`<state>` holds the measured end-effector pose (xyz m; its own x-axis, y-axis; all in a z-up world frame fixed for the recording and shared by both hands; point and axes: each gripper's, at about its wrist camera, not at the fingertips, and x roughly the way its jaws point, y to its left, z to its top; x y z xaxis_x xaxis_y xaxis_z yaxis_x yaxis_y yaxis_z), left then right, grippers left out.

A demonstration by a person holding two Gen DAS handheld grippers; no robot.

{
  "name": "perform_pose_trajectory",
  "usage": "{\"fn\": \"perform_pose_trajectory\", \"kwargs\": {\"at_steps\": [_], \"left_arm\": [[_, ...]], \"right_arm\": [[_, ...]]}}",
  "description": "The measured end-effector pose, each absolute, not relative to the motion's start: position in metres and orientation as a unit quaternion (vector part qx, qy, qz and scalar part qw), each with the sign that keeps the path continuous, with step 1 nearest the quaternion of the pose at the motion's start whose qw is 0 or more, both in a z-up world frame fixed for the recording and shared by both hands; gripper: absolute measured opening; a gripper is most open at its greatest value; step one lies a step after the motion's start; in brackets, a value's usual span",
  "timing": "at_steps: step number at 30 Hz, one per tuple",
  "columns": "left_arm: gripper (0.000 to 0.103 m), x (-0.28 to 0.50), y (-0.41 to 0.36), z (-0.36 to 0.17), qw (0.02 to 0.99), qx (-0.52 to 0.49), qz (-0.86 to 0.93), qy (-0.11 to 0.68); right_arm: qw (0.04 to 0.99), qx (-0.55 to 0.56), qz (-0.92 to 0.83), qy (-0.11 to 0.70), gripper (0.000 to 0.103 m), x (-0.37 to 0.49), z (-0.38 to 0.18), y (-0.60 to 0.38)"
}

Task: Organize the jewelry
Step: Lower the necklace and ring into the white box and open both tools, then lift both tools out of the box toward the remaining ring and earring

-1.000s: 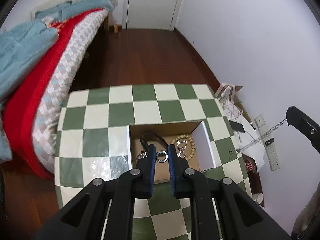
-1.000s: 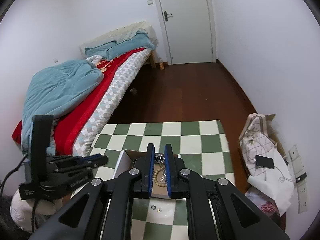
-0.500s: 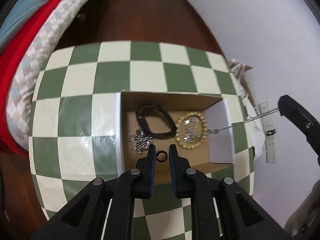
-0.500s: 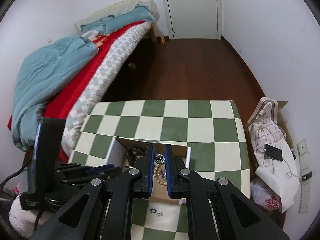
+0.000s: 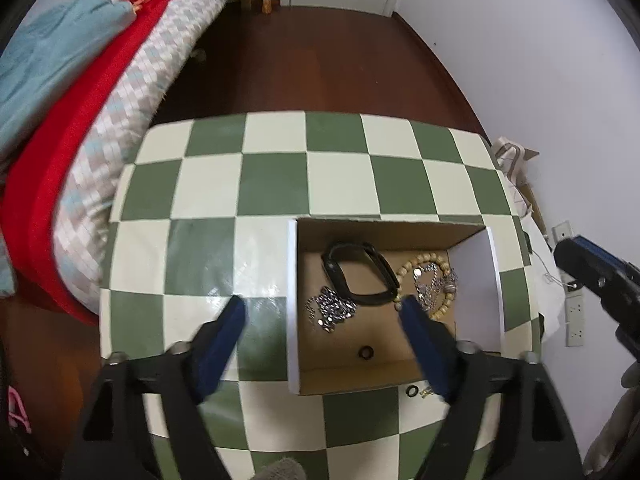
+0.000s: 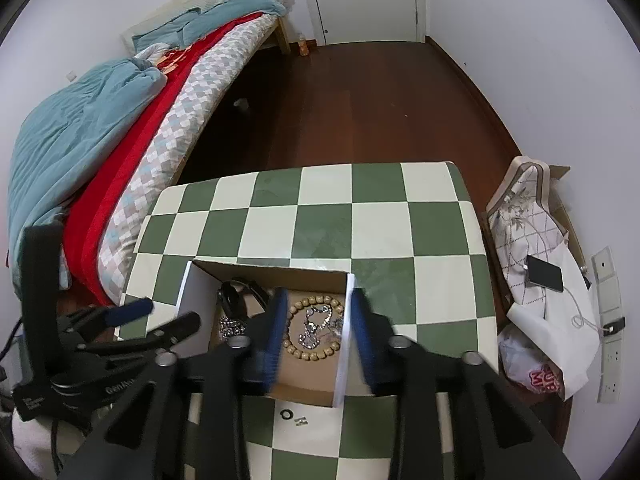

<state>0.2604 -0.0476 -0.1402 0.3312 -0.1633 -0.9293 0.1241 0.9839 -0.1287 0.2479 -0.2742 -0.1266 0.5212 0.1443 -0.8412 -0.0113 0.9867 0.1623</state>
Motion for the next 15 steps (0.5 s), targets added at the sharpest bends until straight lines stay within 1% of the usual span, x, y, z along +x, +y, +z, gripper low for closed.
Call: {"fn": "perform_pose_trajectory", "kwargs": {"at_steps": [1,2,3,4,5,6,7,10,11,15], "left_arm": [[0.095,0.261,-0.047,-0.138,0.820,-0.013,-0.083,0.566],[0.100,0.260,-0.046,-0.136,0.824,-0.008,-0.078,0.561],[0.101,0.258,-0.046,-0.134,0.829,-0.002,-0.071,0.555],[0.101,0.256,-0.045,-0.131,0.835,0.008,-0.062,0.547],[0.102,0.254,-0.044,-0.129,0.841,0.016,-0.054,0.538],[0.102,0.251,-0.042,-0.127,0.848,0.023,-0.046,0.528],[0.102,0.249,-0.041,-0.126,0.852,0.027,-0.040,0.521],[0.102,0.240,-0.034,-0.125,0.864,0.036,-0.018,0.502],[0.102,0.238,-0.033,-0.125,0.865,0.037,-0.013,0.500],[0.102,0.226,-0.026,-0.123,0.872,0.039,0.001,0.488]], "right_arm": [[0.869,0.066,0.043,0.488,0.043,0.246,-0.127,-0.274],[0.869,0.064,0.042,0.489,0.048,0.244,-0.126,-0.274],[0.869,0.055,0.037,0.491,0.052,0.242,-0.127,-0.272],[0.869,0.046,0.033,0.492,0.065,0.240,-0.128,-0.270],[0.868,0.036,0.027,0.494,0.073,0.237,-0.129,-0.267],[0.868,0.028,0.023,0.495,0.090,0.235,-0.130,-0.265],[0.868,0.019,0.017,0.495,0.099,0.232,-0.132,-0.263],[0.863,0.003,0.001,0.505,0.101,0.222,-0.144,-0.256],[0.861,0.004,-0.001,0.509,0.103,0.219,-0.149,-0.254],[0.861,0.005,-0.016,0.509,0.103,0.207,-0.159,-0.249]]}}
